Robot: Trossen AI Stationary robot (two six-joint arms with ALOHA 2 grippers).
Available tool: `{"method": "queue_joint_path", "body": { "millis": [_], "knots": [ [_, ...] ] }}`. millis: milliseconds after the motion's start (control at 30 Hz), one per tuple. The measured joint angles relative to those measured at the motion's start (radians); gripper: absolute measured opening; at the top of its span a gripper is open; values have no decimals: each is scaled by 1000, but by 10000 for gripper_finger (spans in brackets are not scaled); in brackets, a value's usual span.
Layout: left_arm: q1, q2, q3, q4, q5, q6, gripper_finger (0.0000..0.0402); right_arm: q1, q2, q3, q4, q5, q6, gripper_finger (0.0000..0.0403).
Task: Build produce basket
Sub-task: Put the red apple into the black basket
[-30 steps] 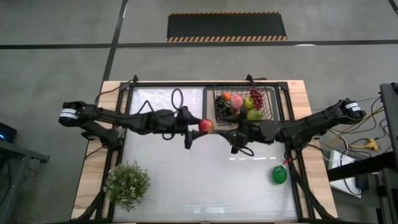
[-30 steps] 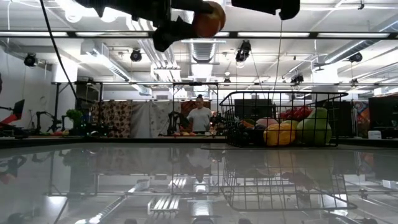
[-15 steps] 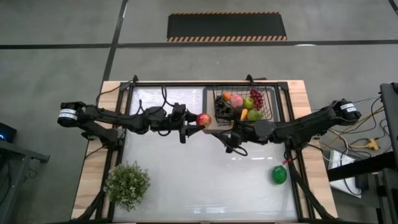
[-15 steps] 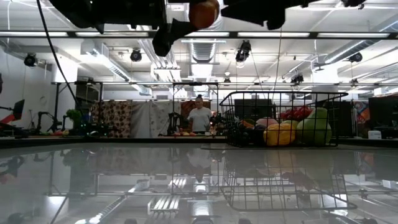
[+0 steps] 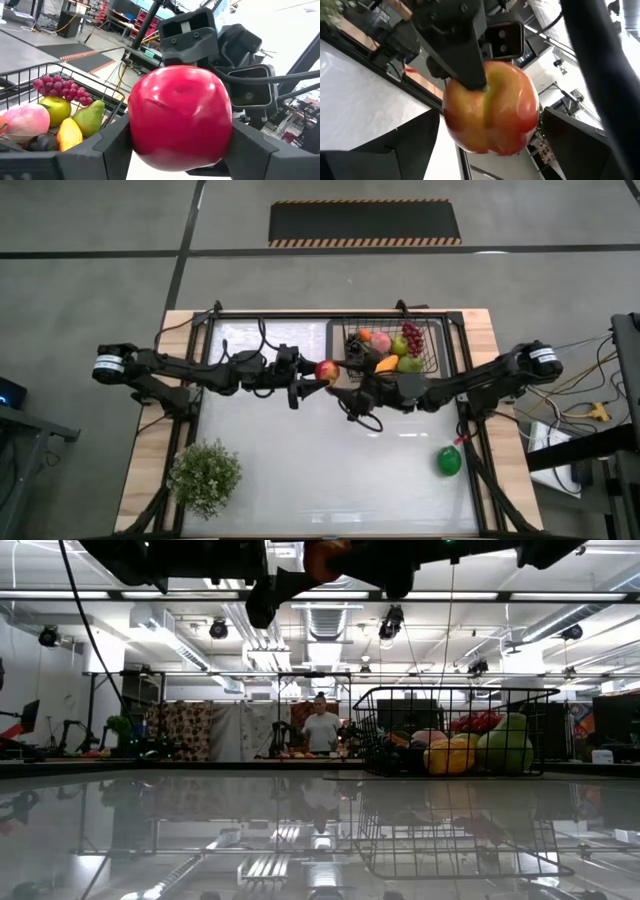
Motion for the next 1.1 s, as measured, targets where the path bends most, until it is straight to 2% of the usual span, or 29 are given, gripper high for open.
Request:
{"method": "queue_joint_path", "body": {
  "millis": [200,500,733,867,1000,1100],
  "knots": [
    [0,0,-2,1,0,2,235,-13,15,13,3,0,0,314],
    [0,0,-6,5,-1,0,240,-12,12,13,1,-7,2,254],
    [3,1,-8,-1,-3,10,295,-12,13,13,2,-8,33,249],
    [6,1,-8,0,-4,87,322,-12,12,13,2,-5,60,249],
    [12,-7,-11,-4,-4,206,328,-15,5,13,-14,11,113,248],
    [20,-13,-11,-6,-5,304,328,-17,-10,13,-19,76,150,248]
  ]
}}
